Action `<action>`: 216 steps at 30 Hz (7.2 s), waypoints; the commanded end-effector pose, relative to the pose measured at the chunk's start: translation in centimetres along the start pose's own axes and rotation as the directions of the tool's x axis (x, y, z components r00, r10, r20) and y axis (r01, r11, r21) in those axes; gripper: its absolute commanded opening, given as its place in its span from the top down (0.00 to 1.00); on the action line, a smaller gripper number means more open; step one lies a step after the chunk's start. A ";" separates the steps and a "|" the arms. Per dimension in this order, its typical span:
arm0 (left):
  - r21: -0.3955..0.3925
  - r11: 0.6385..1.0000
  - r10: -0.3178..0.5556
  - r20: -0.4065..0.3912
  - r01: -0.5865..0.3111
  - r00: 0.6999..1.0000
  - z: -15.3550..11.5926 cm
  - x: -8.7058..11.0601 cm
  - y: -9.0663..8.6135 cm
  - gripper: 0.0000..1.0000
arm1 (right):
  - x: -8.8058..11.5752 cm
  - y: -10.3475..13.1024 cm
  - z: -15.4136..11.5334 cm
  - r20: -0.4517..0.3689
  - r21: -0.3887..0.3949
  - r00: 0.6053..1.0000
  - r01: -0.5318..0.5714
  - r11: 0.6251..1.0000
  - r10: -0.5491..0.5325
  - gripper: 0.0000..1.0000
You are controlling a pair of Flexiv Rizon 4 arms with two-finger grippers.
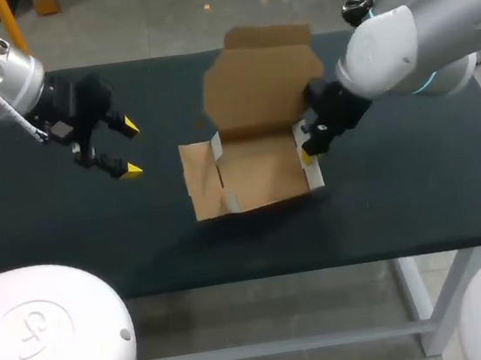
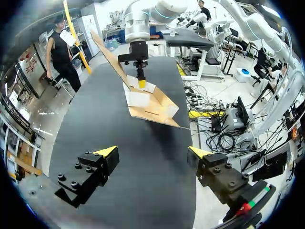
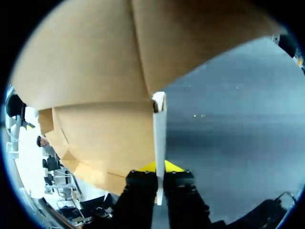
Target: Assemble the packaging by folding the flat box into shape, placing the metal phone stand inside, and closing the box properly
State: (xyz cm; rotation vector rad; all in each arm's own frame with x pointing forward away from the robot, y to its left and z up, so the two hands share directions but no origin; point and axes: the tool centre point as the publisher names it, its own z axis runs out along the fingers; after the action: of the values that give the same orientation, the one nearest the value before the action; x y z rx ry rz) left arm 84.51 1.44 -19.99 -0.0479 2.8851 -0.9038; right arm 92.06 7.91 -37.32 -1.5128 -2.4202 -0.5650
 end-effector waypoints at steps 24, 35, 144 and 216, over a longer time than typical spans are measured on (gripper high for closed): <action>-0.004 1.000 0.000 -0.003 0.000 1.000 -0.1 0.0 0.0 0.00 | 1.1 -1.4 1.3 0.080 0.195 0.974 -0.226 0.954 0.214 1.00; -0.004 1.000 0.000 -0.003 0.000 1.000 -0.1 0.0 0.0 0.00 | 1.8 -1.1 1.5 0.129 0.259 0.953 -0.300 0.918 0.275 1.00; -0.004 1.000 0.000 -0.003 0.000 1.000 -0.1 0.0 0.0 0.00 | 2.2 -3.7 4.4 0.479 0.126 0.772 -0.532 0.838 0.418 0.83; -0.004 1.000 0.000 -0.003 0.000 1.000 -0.1 0.0 0.0 0.00 | 0.8 -3.3 4.7 0.723 -0.001 0.610 -0.470 0.882 0.326 1.00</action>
State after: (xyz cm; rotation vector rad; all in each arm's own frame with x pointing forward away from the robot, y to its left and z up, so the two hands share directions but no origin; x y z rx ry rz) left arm 84.56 1.41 -20.00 -0.0469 2.8856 -0.9044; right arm 88.88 9.19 -41.82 -2.3869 -2.3158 0.4057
